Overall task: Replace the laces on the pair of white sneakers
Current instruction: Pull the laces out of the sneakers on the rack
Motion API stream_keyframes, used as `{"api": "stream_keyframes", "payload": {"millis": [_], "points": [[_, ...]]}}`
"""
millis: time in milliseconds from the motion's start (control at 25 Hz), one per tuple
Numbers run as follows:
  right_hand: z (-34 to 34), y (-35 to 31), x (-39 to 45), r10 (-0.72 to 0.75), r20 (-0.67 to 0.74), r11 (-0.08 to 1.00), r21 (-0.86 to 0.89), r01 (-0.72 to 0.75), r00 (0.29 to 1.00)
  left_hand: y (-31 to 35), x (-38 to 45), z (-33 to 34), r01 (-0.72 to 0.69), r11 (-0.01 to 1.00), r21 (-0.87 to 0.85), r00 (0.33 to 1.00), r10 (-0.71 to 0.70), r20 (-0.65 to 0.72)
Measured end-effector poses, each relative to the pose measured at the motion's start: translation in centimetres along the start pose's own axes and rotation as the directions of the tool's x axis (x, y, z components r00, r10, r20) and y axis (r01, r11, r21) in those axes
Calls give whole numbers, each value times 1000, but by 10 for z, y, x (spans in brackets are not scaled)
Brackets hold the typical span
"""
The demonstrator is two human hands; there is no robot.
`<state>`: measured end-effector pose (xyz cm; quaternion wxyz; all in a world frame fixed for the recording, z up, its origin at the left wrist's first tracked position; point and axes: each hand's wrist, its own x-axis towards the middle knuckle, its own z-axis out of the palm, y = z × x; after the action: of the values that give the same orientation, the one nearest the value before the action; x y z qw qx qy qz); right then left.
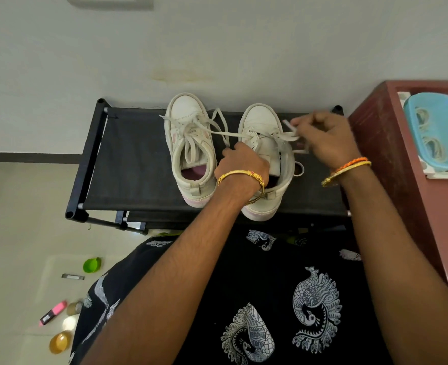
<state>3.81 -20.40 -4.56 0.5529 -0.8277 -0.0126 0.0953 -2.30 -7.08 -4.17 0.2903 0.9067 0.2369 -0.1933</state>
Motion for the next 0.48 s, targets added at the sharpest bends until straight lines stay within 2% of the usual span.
{"api": "stream_keyframes", "payload": {"millis": [40,80,160,200,240,320,400,480], "points": [[-10,3,1,54,-138,998,34,-50,989,0,0,0,-5,1000,-5,1000,5,-3],[-19,8,2,80,-288,996,-12,-87,954,0,0,0,-14,1000,0,1000,14,-18],[-34,16,0,65,-546,964,-181,-194,835,0,-3,-1,-39,998,54,992,45,-119],[-36,18,-2,40,-597,945,-239,-225,802,1,-5,-2,-51,994,101,977,71,-202],[-34,17,-5,15,-597,933,-280,-225,802,1,-6,-4,-66,988,143,952,105,-287],[-21,5,-13,-25,-478,922,-351,-165,878,4,-7,-6,-124,977,176,887,189,-422],[-1,-6,-23,2,-229,921,-379,-91,974,6,-3,-6,-259,954,148,818,298,-491],[16,-10,-33,44,1,881,-471,-38,999,7,9,-6,-385,913,135,774,399,-492]]}}
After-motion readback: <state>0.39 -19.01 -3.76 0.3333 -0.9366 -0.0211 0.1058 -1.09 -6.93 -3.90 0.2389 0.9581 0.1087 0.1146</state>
